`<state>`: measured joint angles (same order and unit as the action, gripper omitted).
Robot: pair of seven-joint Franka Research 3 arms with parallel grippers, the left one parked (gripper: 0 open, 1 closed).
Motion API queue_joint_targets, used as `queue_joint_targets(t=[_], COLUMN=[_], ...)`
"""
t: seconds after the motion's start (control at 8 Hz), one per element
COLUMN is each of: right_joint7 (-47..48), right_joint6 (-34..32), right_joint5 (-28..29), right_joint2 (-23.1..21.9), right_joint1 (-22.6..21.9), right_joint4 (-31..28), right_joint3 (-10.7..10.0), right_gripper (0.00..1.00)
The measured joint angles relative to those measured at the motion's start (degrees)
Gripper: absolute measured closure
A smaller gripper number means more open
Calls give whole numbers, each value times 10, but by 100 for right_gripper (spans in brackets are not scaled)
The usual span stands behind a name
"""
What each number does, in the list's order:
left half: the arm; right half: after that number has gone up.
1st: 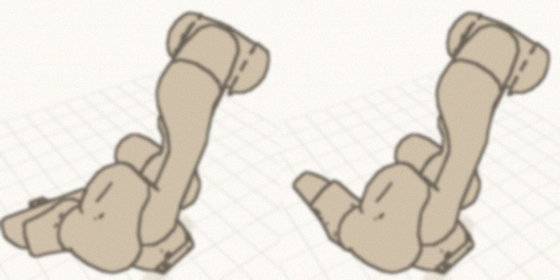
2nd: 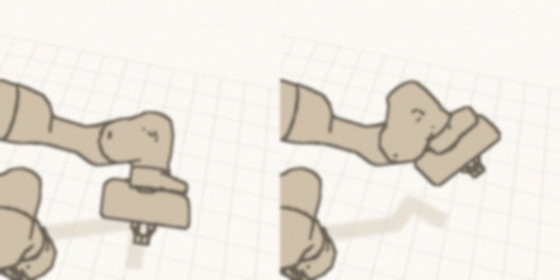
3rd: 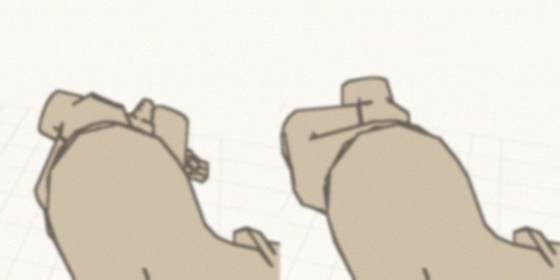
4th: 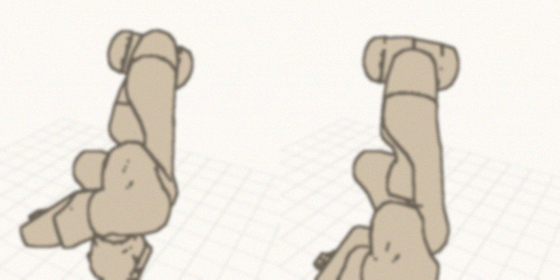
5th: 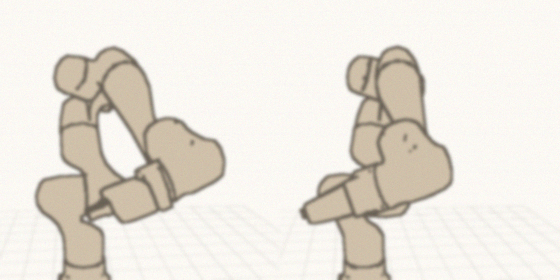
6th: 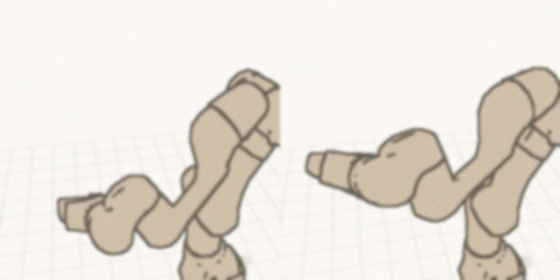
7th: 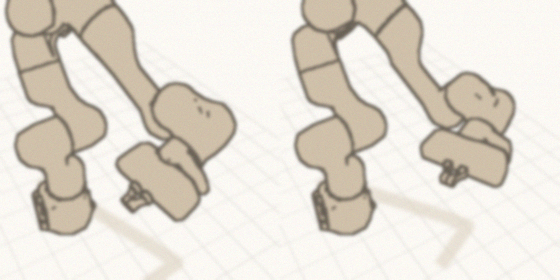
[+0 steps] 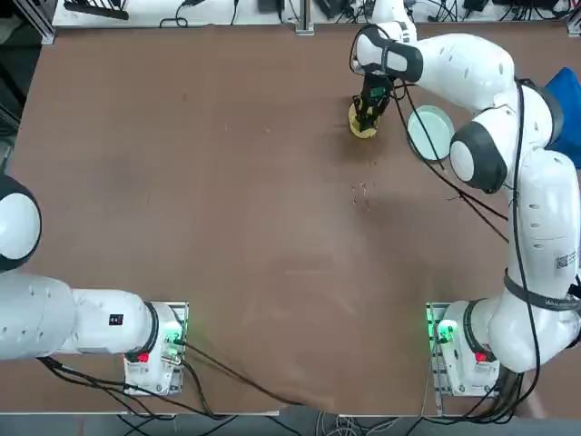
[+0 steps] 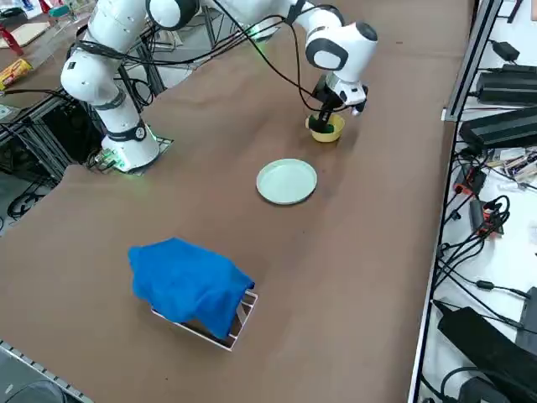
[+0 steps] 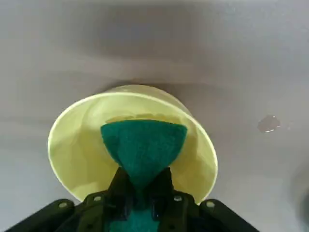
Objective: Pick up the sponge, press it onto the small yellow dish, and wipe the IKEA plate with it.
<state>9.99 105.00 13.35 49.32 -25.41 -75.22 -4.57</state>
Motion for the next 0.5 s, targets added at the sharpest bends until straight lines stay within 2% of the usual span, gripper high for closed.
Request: queue_joint_targets(t=[0.5], right_joint7=[-3], right_joint6=[1], right_joint5=[0], right_joint2=[-5], right_joint1=[0], right_joint4=[26], right_joint3=[0], right_gripper=[79])
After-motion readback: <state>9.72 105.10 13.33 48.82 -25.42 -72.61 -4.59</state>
